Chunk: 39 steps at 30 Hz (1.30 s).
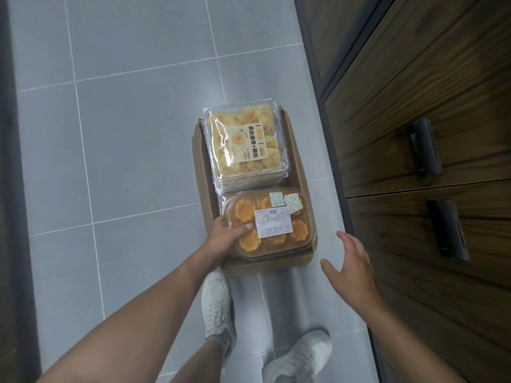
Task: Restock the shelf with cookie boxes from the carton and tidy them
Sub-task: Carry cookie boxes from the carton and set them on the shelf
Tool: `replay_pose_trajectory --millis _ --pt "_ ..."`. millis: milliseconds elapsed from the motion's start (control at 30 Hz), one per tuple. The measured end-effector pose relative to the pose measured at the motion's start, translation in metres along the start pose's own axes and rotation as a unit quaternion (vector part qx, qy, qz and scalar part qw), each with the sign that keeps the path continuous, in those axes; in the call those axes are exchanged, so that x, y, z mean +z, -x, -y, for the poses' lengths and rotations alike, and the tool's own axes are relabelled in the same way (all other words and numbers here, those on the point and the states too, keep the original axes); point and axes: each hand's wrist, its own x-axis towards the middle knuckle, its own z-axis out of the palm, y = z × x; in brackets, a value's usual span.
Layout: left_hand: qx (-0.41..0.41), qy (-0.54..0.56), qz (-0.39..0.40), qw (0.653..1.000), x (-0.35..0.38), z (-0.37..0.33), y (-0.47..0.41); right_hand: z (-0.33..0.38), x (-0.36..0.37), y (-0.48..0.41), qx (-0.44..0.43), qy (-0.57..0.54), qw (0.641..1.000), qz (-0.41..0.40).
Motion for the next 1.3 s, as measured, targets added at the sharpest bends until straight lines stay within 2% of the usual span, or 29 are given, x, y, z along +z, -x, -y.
replay_pose_trajectory --millis 100,267,433,633,733,833,900,967,1100,1300 --pt "-0.010 0.044 0.045 0.998 0.003 0.001 0.005 0.001 0.000 0.000 0.002 0.002 1.000 0.006" --pt "0.035 0.042 0.040 0.998 -0.020 0.000 0.031 0.012 -0.001 -0.004 -0.003 -0.025 1.000 0.006" --pt "0.090 0.093 -0.016 0.991 -0.085 0.010 0.086 0.030 0.006 -0.012 -0.006 -0.066 0.998 0.009" --pt "0.129 0.156 -0.093 0.975 -0.171 0.034 0.137 0.058 0.034 -0.033 0.043 -0.122 0.989 0.075" --pt "0.131 0.142 -0.127 0.973 -0.194 0.045 0.142 0.069 0.055 -0.054 0.172 -0.183 0.963 0.098" --pt "0.130 0.135 -0.144 0.972 -0.207 0.054 0.137 0.070 0.078 -0.075 0.290 -0.285 0.908 0.100" --pt "0.127 0.140 -0.147 0.971 -0.210 0.058 0.133 0.071 0.091 -0.085 0.314 -0.348 0.879 0.088" --pt "0.123 0.142 -0.147 0.971 -0.210 0.062 0.128 0.072 0.102 -0.093 0.325 -0.376 0.865 0.073" --pt "0.118 0.143 -0.150 0.971 -0.213 0.067 0.118 0.072 0.114 -0.098 0.326 -0.344 0.880 0.024" --pt "0.103 0.135 -0.168 0.971 -0.214 0.071 0.110 0.074 0.102 -0.092 0.282 -0.315 0.904 0.053"
